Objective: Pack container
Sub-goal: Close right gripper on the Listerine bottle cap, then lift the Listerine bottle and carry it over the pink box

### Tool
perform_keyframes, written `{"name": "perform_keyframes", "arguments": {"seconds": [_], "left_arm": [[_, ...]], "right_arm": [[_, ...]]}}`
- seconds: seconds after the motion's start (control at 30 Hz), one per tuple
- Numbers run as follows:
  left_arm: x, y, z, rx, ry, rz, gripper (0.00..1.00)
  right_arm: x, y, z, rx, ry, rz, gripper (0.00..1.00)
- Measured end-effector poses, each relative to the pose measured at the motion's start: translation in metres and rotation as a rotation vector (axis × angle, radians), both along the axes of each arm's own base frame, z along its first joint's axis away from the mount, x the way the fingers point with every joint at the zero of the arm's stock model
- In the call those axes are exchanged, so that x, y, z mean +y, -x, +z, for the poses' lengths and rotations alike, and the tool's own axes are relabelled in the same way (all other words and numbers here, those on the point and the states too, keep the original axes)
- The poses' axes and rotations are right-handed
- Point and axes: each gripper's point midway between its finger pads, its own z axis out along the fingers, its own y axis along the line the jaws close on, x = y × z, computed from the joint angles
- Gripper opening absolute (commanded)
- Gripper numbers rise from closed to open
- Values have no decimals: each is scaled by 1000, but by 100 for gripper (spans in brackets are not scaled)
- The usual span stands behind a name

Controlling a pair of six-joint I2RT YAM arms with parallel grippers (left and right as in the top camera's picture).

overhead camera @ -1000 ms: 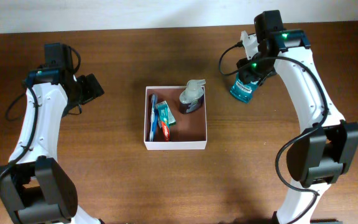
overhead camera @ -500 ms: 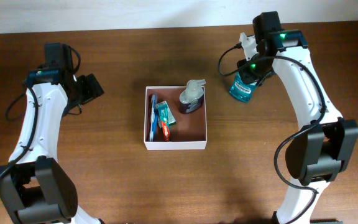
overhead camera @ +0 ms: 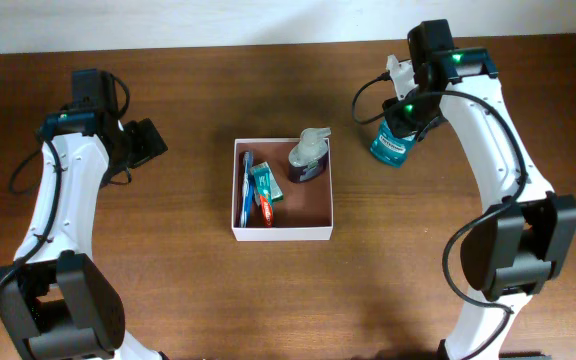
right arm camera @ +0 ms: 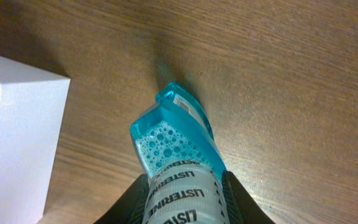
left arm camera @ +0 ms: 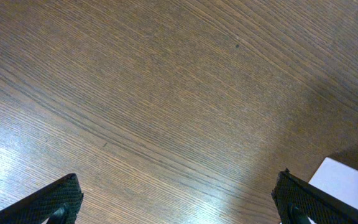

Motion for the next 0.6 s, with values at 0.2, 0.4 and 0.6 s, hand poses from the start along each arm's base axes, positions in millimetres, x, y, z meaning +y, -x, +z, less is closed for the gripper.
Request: {"name": "perform_keyframes", "arguments": {"seconds": [0.2, 0.4, 0.6], "left_arm": [[0, 0, 0, 0, 0, 0, 99], [0, 0, 0, 0, 0, 0, 99], [0, 0, 0, 0, 0, 0, 99]], "right_arm": [[-1, 10, 18, -12, -6, -21, 27], [-2, 24, 30, 3, -12, -47, 27], [-5, 49, 39, 65, -15, -88, 27]]}}
